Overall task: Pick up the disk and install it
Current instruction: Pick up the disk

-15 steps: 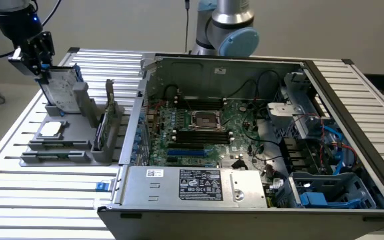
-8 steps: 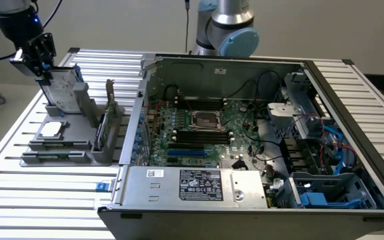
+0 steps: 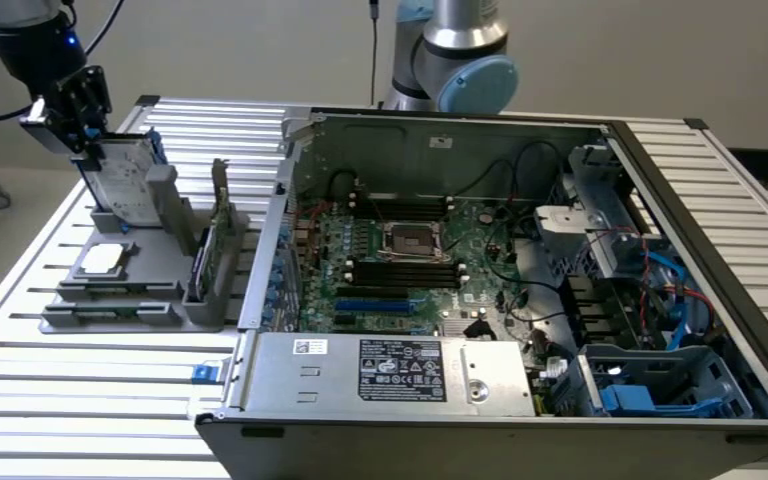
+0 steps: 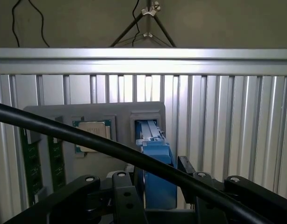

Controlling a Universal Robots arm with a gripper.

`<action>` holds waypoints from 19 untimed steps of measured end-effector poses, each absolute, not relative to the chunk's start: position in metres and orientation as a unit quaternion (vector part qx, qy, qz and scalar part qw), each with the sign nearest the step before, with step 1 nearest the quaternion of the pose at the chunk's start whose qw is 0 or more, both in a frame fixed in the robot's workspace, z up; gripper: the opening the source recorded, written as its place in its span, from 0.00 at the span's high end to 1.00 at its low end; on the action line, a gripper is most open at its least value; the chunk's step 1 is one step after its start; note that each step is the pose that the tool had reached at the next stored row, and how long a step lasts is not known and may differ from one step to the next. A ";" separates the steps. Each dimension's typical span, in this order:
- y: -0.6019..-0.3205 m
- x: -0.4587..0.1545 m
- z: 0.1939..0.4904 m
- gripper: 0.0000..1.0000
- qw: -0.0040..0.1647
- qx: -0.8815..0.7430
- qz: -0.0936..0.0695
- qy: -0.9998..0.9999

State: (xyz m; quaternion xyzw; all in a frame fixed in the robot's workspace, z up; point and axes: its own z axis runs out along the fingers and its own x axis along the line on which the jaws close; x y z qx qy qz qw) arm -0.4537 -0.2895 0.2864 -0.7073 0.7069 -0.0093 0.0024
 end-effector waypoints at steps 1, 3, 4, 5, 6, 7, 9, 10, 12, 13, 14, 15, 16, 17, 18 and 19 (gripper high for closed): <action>-0.289 -0.454 0.286 0.52 0.002 -0.708 -0.009 0.706; -0.289 -0.454 0.286 0.52 0.003 -0.711 -0.009 0.704; -0.289 -0.454 0.286 0.52 0.003 -0.712 -0.009 0.702; -0.289 -0.454 0.286 0.52 0.003 -0.714 -0.009 0.700; -0.290 -0.454 0.286 0.52 0.003 -0.715 -0.009 0.699; -0.290 -0.454 0.286 0.52 0.003 -0.717 -0.009 0.697; -0.289 -0.454 0.285 0.52 0.003 -0.719 -0.008 0.695; -0.289 -0.454 0.285 0.52 0.004 -0.720 -0.007 0.694; -0.289 -0.455 0.285 0.52 0.005 -0.720 -0.006 0.694; -0.289 -0.455 0.285 0.52 0.005 -0.720 -0.006 0.694; -0.289 -0.455 0.285 0.52 0.006 -0.720 -0.005 0.694; -0.289 -0.455 0.285 0.52 0.006 -0.720 -0.005 0.694; -0.289 -0.455 0.285 0.52 0.006 -0.720 -0.005 0.694; -0.289 -0.455 0.285 0.52 0.006 -0.720 -0.004 0.693; -0.290 -0.455 0.285 0.52 0.006 -0.721 -0.004 0.693; -0.290 -0.455 0.284 0.52 0.006 -0.721 -0.004 0.693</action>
